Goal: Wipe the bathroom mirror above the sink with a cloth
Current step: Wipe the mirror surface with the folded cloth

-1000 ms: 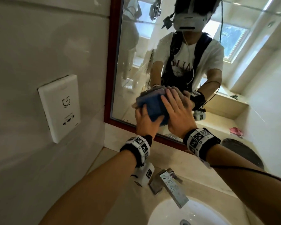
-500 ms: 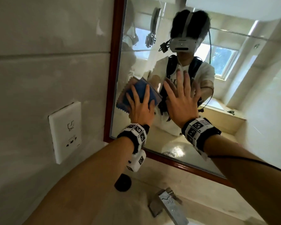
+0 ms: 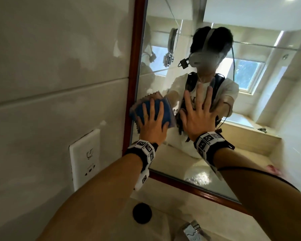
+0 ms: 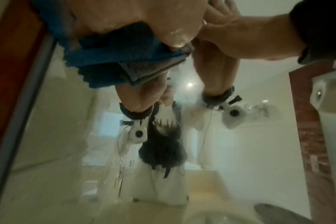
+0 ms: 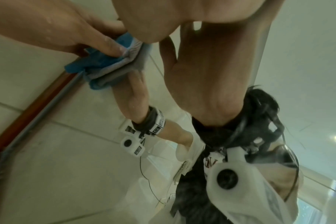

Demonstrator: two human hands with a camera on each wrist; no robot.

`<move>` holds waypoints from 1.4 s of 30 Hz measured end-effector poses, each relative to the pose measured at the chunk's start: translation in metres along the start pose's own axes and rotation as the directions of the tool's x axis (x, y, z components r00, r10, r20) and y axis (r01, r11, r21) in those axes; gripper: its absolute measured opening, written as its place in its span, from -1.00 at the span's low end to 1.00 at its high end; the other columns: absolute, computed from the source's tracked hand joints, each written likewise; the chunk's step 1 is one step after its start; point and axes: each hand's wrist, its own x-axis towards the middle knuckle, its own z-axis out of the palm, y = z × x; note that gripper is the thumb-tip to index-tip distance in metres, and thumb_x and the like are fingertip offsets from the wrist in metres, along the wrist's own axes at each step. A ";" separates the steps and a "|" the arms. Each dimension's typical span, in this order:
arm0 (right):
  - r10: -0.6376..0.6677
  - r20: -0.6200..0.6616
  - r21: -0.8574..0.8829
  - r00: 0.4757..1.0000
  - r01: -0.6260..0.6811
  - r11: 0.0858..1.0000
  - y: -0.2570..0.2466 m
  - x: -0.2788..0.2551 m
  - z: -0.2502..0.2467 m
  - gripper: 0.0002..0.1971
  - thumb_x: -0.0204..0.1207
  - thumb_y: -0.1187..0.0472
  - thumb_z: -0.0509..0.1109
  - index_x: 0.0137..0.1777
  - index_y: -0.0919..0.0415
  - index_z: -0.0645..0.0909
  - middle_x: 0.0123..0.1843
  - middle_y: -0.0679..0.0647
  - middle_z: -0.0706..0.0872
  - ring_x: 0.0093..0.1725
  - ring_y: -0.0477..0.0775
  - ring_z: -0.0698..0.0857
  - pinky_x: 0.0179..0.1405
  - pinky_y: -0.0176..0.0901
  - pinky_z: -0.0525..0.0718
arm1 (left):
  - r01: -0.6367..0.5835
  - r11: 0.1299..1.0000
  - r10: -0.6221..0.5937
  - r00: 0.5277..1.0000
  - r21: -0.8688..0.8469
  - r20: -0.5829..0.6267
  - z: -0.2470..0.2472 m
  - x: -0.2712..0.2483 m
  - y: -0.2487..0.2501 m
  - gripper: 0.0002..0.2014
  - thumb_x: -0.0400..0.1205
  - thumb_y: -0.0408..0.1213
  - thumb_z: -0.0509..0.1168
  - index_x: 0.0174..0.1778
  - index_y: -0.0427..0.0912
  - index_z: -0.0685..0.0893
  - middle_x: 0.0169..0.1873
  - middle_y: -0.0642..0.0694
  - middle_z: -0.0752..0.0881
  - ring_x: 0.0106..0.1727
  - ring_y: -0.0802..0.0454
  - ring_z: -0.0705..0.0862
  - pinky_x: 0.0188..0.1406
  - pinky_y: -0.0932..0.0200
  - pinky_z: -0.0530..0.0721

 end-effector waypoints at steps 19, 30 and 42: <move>-0.083 0.042 -0.040 0.996 0.085 0.996 0.020 -0.022 0.003 -0.30 0.68 -0.24 -0.01 0.73 0.10 0.04 0.75 0.17 -0.05 0.73 0.24 -0.08 0.57 0.47 -0.08 | -0.156 0.988 0.155 0.985 -0.011 -0.073 -0.051 0.046 0.014 -0.13 0.59 -0.26 0.20 0.72 0.11 -0.19 0.72 -0.05 -0.29 0.69 -0.27 -0.33 0.53 -0.62 -0.17; -0.027 0.007 0.008 1.000 0.027 1.000 0.025 -0.020 0.008 -0.30 0.71 -0.25 -0.14 0.73 0.16 0.01 0.74 0.28 -0.06 0.71 0.34 -0.10 0.59 0.46 -0.15 | -0.278 0.957 0.290 0.941 0.088 -0.173 -0.020 0.033 0.011 -0.27 0.50 -0.13 -0.14 0.69 0.13 0.00 0.73 -0.13 0.01 0.70 -0.36 -0.09 0.47 -0.67 -0.14; 0.015 -0.025 0.019 1.000 -0.015 1.000 -0.001 -0.040 0.025 -0.36 0.74 -0.17 -0.09 0.72 0.16 0.07 0.72 0.32 0.08 0.68 0.44 0.07 0.52 0.57 -0.09 | -0.055 0.993 0.052 0.998 0.105 0.033 0.097 -0.066 -0.059 -0.14 0.62 -0.21 0.24 0.65 0.18 -0.23 0.65 -0.05 -0.33 0.66 -0.44 -0.23 0.48 -0.67 0.03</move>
